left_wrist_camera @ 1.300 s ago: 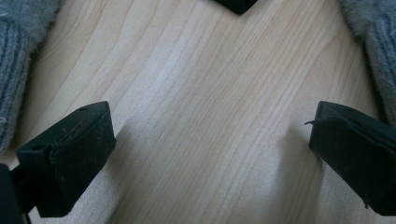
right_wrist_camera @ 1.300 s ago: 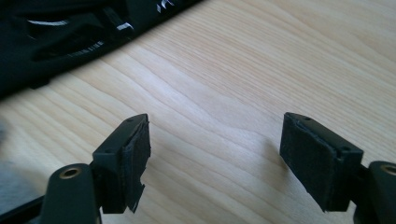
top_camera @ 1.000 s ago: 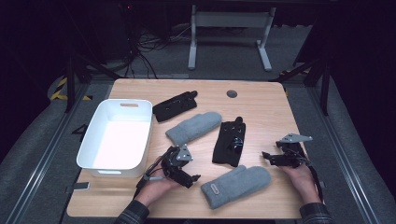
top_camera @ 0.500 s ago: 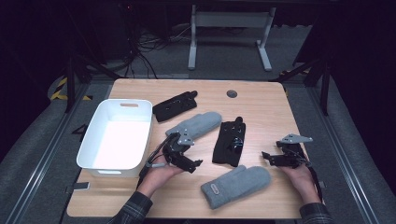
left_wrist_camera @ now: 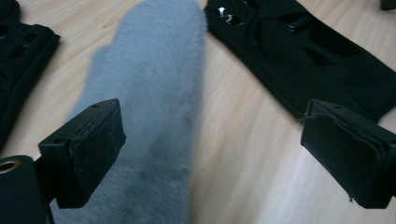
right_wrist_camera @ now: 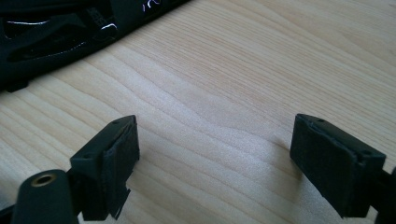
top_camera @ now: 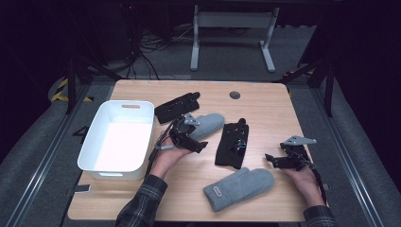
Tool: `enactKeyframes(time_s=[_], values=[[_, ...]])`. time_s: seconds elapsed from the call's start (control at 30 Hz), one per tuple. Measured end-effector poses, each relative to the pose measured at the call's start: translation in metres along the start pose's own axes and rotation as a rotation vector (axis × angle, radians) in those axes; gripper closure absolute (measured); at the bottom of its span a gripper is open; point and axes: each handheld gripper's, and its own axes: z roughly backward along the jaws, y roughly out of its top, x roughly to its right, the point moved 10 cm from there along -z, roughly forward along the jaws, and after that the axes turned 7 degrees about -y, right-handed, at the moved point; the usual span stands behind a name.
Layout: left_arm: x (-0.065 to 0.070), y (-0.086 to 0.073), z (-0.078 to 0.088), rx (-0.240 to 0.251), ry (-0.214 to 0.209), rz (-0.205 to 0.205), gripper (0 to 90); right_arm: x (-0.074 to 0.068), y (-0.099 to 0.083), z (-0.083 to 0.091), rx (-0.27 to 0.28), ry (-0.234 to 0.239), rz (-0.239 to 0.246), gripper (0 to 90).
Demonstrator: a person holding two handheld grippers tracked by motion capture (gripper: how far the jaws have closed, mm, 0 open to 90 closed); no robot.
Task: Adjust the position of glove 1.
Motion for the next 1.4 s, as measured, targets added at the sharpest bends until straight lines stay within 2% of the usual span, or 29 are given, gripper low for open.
enactKeyframes(time_s=[0.03,0.17,0.3,0.37,0.5,0.57,0.7,0.73,0.93,0.97,1.0,1.07,1.13,1.23,1.33,1.37,1.4], values=[[-0.005,0.003,-0.002,-0.005,-0.006,0.002,7.5,0.0,0.0,0.0,0.0,0.0,0.0,16.5],[-0.02,0.009,-0.01,-0.027,0.025,-0.011,11.4,0.0,0.0,0.0,0.0,0.0,0.0,16.5],[-0.034,0.011,-0.012,-0.027,0.014,0.027,19.5,0.0,0.0,0.0,0.0,0.0,0.0,16.5],[-0.04,0.012,-0.013,-0.017,0.005,0.046,26.6,0.0,0.0,0.0,0.0,0.0,0.0,16.5],[-0.045,0.009,-0.018,-0.035,-0.004,0.051,35.4,0.0,0.0,0.0,0.0,0.0,0.0,16.5],[-0.049,0.005,-0.021,-0.055,0.004,0.05,36.8,0.0,0.0,0.0,0.0,0.0,0.0,16.5],[-0.053,0.001,-0.027,-0.06,-0.006,0.066,41.5,0.0,0.0,0.0,0.0,0.0,0.0,16.5],[-0.053,-0.001,-0.028,-0.06,-0.01,0.075,43.0,0.0,0.0,0.0,0.0,0.0,0.0,16.5],[-0.054,-0.004,-0.031,-0.064,-0.007,0.064,60.7,0.0,0.0,0.0,0.0,0.0,0.0,16.5],[-0.053,-0.004,-0.03,-0.067,-0.006,0.049,66.1,0.0,0.0,0.0,0.0,0.0,0.0,16.5],[-0.053,-0.003,-0.029,-0.069,-0.007,0.047,72.7,0.0,0.0,0.0,0.0,0.0,0.0,16.5],[-0.052,-0.002,-0.025,-0.071,-0.001,0.052,80.5,0.0,0.0,0.0,0.0,0.0,0.0,16.5],[-0.051,0.0,-0.024,-0.066,0.005,0.059,82.7,0.0,0.0,0.0,0.0,0.0,0.0,16.5],[-0.048,0.002,-0.02,-0.058,-0.013,0.088,83.9,0.0,0.0,0.0,0.0,0.0,0.0,16.5],[-0.044,0.004,-0.016,-0.056,-0.027,0.097,84.0,0.0,0.0,0.0,0.0,0.0,0.0,16.5],[-0.039,0.006,-0.012,-0.063,-0.046,0.101,84.1,0.0,0.0,0.0,0.0,0.0,-0.001,16.5],[-0.036,0.007,-0.01,-0.057,-0.046,0.108,84.2,0.0,0.0,0.0,0.0,0.0,-0.001,16.5]])
